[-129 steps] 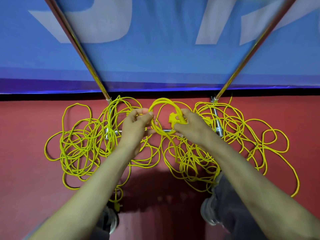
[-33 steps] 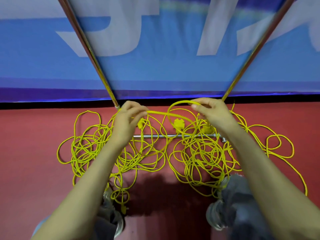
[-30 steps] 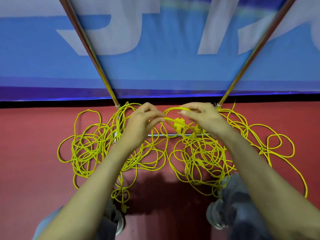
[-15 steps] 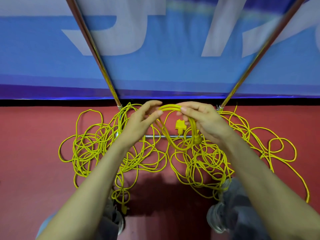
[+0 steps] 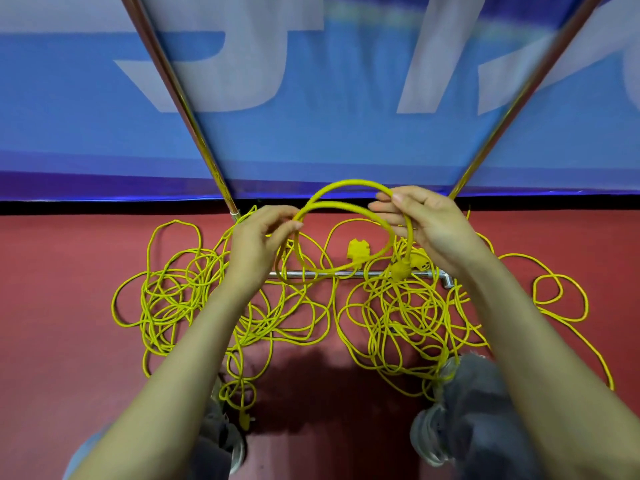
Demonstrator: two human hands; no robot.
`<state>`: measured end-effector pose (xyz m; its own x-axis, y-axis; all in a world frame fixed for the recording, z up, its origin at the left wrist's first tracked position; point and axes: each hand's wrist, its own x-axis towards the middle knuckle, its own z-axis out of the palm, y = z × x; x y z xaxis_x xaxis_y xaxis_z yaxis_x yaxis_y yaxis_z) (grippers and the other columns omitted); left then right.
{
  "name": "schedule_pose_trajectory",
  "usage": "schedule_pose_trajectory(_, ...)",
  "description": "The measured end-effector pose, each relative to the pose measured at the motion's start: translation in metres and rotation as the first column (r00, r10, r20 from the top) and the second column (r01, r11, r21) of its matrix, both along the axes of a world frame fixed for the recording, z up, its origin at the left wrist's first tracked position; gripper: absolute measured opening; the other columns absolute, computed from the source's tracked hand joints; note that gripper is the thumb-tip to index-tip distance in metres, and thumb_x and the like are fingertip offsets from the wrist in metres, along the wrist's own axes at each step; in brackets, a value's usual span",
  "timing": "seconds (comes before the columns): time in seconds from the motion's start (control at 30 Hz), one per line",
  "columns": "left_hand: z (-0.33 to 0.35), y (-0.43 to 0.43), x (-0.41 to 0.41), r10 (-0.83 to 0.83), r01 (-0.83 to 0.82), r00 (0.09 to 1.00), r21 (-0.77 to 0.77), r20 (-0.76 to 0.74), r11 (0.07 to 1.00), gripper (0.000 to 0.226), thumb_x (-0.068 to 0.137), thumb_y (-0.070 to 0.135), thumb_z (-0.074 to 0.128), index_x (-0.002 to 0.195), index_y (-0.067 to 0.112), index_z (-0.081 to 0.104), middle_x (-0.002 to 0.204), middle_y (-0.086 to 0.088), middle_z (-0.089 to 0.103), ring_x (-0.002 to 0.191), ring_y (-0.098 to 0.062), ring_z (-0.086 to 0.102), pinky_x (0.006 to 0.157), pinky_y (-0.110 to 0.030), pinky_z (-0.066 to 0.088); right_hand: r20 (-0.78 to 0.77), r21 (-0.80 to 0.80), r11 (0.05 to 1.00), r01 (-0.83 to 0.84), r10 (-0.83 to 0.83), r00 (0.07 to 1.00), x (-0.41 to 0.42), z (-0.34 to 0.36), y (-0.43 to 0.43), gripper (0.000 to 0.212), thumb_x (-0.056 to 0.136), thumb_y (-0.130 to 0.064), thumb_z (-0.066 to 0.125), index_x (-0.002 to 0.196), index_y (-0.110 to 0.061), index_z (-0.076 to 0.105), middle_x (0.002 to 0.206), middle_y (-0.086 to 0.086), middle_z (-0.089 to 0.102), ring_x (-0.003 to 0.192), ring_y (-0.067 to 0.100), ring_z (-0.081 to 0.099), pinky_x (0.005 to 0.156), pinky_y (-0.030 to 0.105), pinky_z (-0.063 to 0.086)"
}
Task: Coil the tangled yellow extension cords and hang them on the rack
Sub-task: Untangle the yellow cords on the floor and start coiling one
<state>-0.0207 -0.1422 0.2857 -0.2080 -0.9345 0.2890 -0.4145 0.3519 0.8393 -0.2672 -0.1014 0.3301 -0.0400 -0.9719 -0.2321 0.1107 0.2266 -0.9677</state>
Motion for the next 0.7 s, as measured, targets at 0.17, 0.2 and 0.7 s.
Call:
schedule_pose_trajectory(0.17, -0.010, 0.000, -0.003, -0.044, 0.101, 0.966, -0.217, 0.257, 0.971, 0.017, 0.087, 0.019, 0.066, 0.097, 0.006, 0.072, 0.092, -0.005, 0.065, 0.083, -0.007, 0.056, 0.078, -0.014, 0.040, -0.224, 0.018, 0.996, -0.082, 0.084, 0.971, 0.005, -0.009, 0.002, 0.015, 0.097, -0.010, 0.048, 0.097, -0.015, 0.062, 0.100, 0.005, 0.071, 0.089, 0.010, 0.069, 0.087, 0.027, 0.050)
schedule_pose_trajectory(0.2, -0.010, 0.002, -0.006, -0.057, 0.114, 0.965, -0.211, 0.258, 0.971, 0.018, 0.087, 0.022, 0.066, 0.097, 0.008, 0.073, 0.091, -0.004, 0.066, 0.084, -0.008, 0.057, 0.076, -0.016, 0.042, -0.222, 0.016, 0.993, -0.118, 0.119, 0.968, 0.009, -0.011, 0.004, 0.014, 0.096, -0.009, 0.049, 0.097, -0.015, 0.062, 0.098, 0.004, 0.071, 0.091, 0.013, 0.069, 0.089, 0.029, 0.049)
schedule_pose_trajectory(0.7, 0.005, 0.002, -0.019, 0.094, -0.188, 0.972, 0.478, 0.214, 0.858, 0.038, 0.098, 0.037, 0.053, 0.097, 0.002, 0.068, 0.083, -0.008, 0.066, 0.081, -0.023, 0.060, 0.072, -0.029, 0.043, -0.098, -0.017, 0.997, -0.080, 0.078, 0.992, 0.050, -0.019, 0.009, 0.026, 0.084, 0.003, 0.064, 0.102, -0.016, 0.063, 0.093, 0.003, 0.072, 0.084, 0.008, 0.069, 0.073, 0.020, 0.054)
